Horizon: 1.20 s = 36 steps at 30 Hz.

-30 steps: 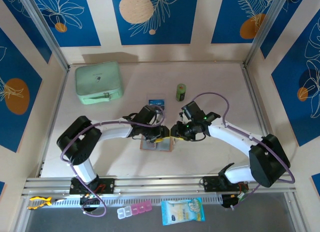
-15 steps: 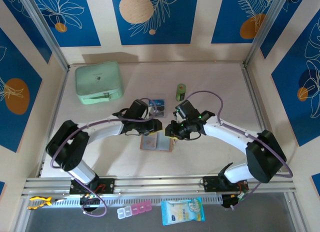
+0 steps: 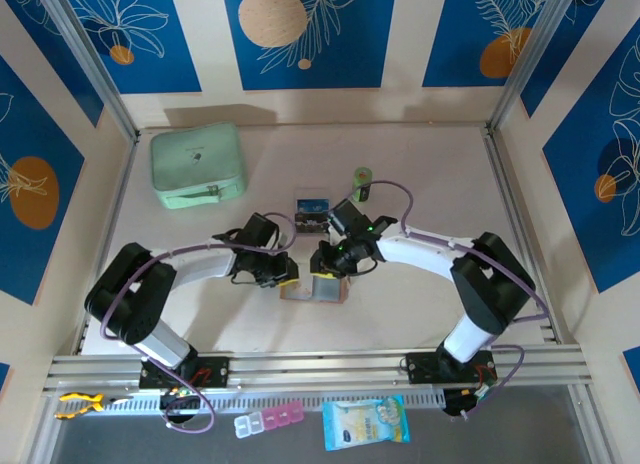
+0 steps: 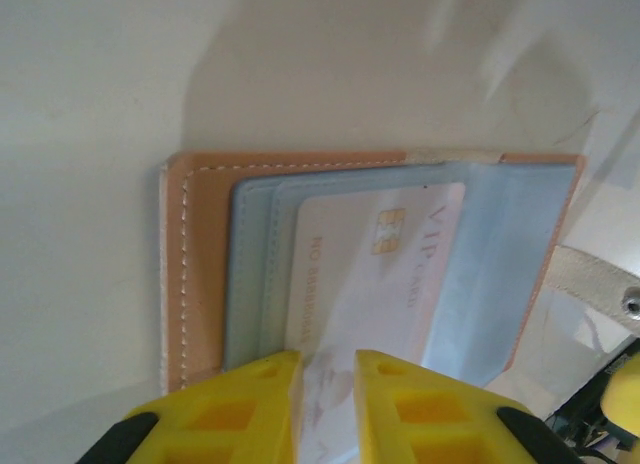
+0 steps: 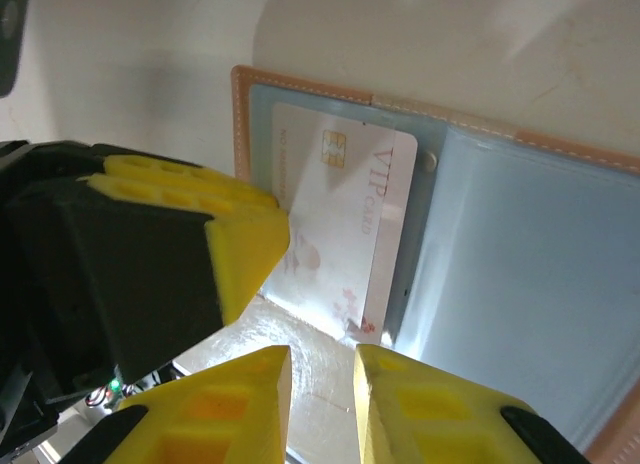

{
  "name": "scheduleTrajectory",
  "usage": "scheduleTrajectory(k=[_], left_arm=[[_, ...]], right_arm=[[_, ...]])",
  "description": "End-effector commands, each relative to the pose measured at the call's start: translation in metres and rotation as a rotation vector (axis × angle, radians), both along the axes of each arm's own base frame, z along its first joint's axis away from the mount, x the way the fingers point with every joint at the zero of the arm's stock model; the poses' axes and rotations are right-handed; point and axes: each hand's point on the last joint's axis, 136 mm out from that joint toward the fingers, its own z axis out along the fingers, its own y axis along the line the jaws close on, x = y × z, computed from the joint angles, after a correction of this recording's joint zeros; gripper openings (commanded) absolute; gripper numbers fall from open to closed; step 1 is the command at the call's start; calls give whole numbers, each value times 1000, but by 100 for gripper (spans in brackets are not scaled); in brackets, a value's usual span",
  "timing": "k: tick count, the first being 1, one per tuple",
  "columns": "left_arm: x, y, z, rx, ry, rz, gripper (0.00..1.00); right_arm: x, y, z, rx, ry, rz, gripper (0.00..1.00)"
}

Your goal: Take the credit cards out of the card holder

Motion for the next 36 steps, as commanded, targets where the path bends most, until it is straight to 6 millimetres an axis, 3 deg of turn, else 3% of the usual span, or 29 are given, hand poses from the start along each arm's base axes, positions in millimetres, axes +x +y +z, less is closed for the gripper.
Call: scheduleTrajectory(k=[1,8,16,19,25,36], left_arm=[[-7,8,-5,13,16,5,20],[-10,10,-3,19,22,9,20],[-5,13,5,41,-1,8,21],[-7,14,0,50,13,4,16],[-10,16,-8,66,30,0,8],[-11,18,-11,80,36,2,7]], right_arm=[[0,15,0,31,29,27,24],[-3,21,-25,7,78,55,22],[-7,15,-45,-35,103,51,22],[-9,15,-50,-27,118,44,21],[-11,19,-53,6,130,38,19],[-10,23,-42,61,112,24,13]])
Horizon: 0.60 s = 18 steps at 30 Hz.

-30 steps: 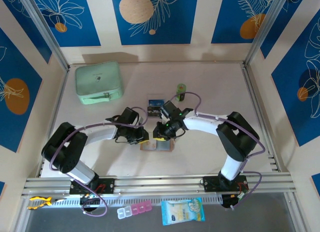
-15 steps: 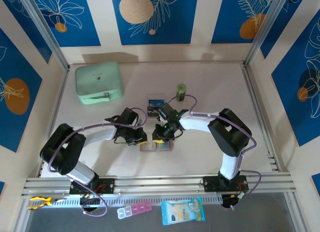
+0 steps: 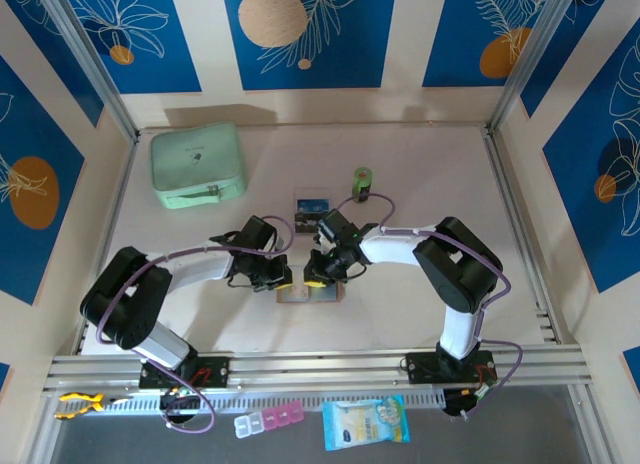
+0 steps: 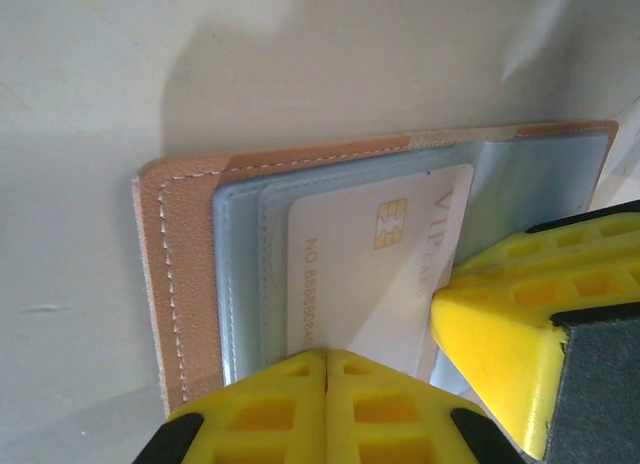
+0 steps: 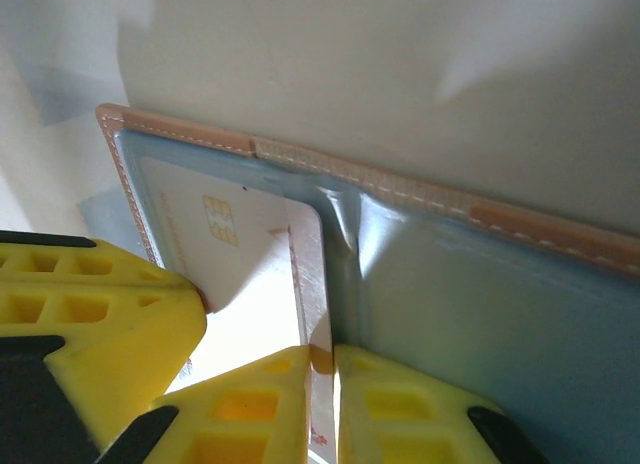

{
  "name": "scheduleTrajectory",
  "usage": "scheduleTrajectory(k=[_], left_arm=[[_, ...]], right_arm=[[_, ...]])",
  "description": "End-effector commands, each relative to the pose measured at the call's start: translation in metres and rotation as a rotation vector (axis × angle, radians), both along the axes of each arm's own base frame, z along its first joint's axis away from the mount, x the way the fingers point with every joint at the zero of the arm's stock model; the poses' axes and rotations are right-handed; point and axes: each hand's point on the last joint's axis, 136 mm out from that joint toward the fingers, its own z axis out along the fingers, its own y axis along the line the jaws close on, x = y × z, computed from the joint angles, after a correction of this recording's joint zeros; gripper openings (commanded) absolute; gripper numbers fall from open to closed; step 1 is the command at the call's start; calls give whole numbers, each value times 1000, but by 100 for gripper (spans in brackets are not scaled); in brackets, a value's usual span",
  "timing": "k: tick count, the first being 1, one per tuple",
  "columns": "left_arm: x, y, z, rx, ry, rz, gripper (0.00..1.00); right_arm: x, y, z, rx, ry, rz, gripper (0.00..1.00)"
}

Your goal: Take the credit cards out of the card holder

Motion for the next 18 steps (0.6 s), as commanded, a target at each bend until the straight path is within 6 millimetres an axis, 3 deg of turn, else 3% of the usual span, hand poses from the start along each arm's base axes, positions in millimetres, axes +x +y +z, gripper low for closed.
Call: scheduleTrajectory(k=[1,10,18], left_arm=[[-2,7,-8,40,21,-2,7],[3,8,8,42,-20,2,8],[6,18,11,80,-39,3,9]], right_arm=[[-7,2,7,33,17,6,13],[-5,-10,16,-40,-17,0,20],[-3,-1,28,7,-24,9,21]])
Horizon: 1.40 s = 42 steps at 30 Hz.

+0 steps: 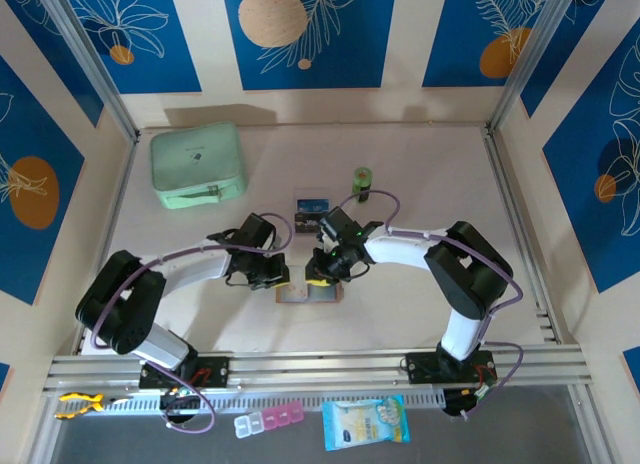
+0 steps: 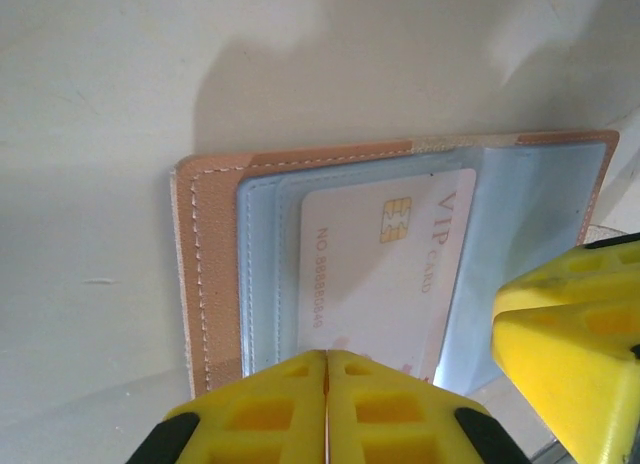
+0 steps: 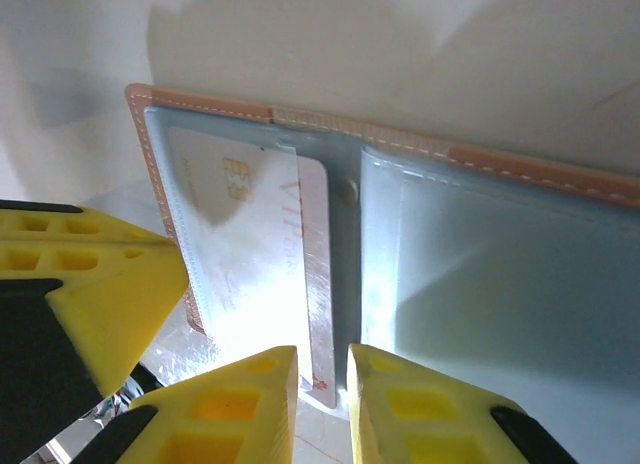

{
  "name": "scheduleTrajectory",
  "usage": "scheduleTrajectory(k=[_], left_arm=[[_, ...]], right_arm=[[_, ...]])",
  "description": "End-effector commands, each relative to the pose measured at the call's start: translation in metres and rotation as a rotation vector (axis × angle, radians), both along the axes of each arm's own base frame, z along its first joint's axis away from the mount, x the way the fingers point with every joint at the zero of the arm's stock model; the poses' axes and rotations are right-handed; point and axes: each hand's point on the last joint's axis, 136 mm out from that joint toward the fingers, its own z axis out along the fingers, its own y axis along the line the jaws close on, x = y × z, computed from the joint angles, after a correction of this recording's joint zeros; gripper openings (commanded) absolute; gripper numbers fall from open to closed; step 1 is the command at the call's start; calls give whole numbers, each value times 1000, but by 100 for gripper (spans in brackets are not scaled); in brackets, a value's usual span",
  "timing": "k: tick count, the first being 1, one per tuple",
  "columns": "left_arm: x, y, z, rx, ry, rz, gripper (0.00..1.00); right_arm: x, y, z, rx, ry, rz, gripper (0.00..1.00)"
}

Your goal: Take the credit cards out of the card holder

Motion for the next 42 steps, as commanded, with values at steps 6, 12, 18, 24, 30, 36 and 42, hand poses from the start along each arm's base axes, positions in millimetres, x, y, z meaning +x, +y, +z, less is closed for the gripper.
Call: scheduleTrajectory(k=[6,12,18,24,30,36,42], left_arm=[[-1,11,-4,34,7,1,6],[-4,12,-12,32,23,3,6],[-5,13,-17,36,36,4,6],[-7,14,-20,37,48,4,6],[-7,14,-20,36,50,5,6],[-7,13,-20,32,49,6,6],[-7,13,-19,30,47,5,6]], right_arm=[[-1,16,11,64,11,31,22],[0,19,5,62,25,36,22],[-2,19,-4,53,44,38,22],[-3,22,-9,64,53,41,19],[-3,24,-10,74,58,43,17],[-2,24,-9,79,55,45,17],[-3,29,-9,103,61,52,26]])
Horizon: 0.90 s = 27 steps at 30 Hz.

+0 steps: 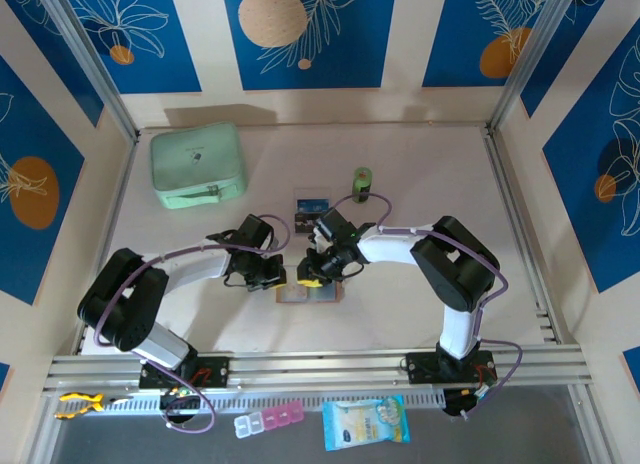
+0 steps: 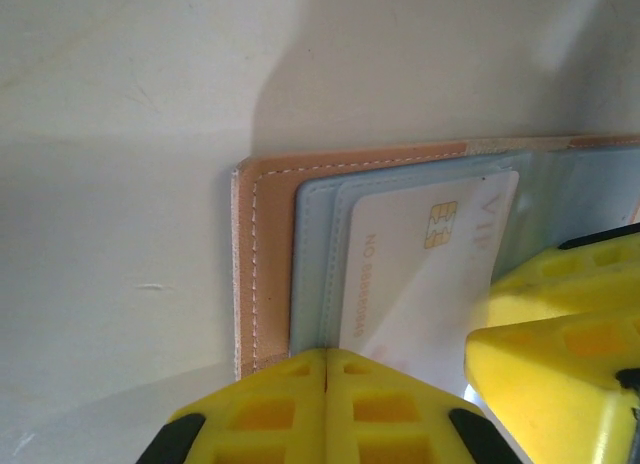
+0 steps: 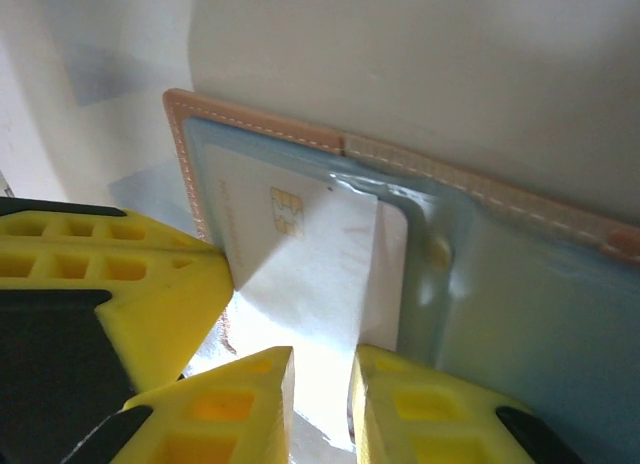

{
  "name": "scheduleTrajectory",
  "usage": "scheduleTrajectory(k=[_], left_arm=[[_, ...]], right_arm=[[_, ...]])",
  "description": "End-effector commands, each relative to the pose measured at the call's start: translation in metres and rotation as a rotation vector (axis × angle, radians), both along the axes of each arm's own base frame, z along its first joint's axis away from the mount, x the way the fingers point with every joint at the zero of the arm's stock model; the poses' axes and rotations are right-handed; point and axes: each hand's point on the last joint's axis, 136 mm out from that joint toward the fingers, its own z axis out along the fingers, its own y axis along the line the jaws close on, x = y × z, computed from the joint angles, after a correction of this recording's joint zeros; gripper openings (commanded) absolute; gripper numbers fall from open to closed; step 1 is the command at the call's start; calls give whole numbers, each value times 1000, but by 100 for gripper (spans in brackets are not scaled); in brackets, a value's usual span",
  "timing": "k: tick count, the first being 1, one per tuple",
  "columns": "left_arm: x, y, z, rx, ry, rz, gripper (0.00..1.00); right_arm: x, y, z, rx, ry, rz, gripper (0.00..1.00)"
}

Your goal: Take the credit cards out of the card holder

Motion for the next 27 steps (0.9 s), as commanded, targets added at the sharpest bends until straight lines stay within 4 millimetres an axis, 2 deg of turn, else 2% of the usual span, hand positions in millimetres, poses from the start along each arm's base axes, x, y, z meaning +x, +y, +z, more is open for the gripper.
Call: scheduleTrajectory(k=[1,10,19,27], left_arm=[[-5,7,-10,20,27,0,6],[-3,5,-9,18,24,-2,6],[-2,4,-7,16,21,-5,6],[4,1,8,6,-5,-10,6]], right_arm=[[-4,6,-2,12,25,15,27],[-6,-17,-16,-154,12,11,29],[-3,-22,-9,-193,-22,24,29],[-3,-18,0,-166,-34,27,29]])
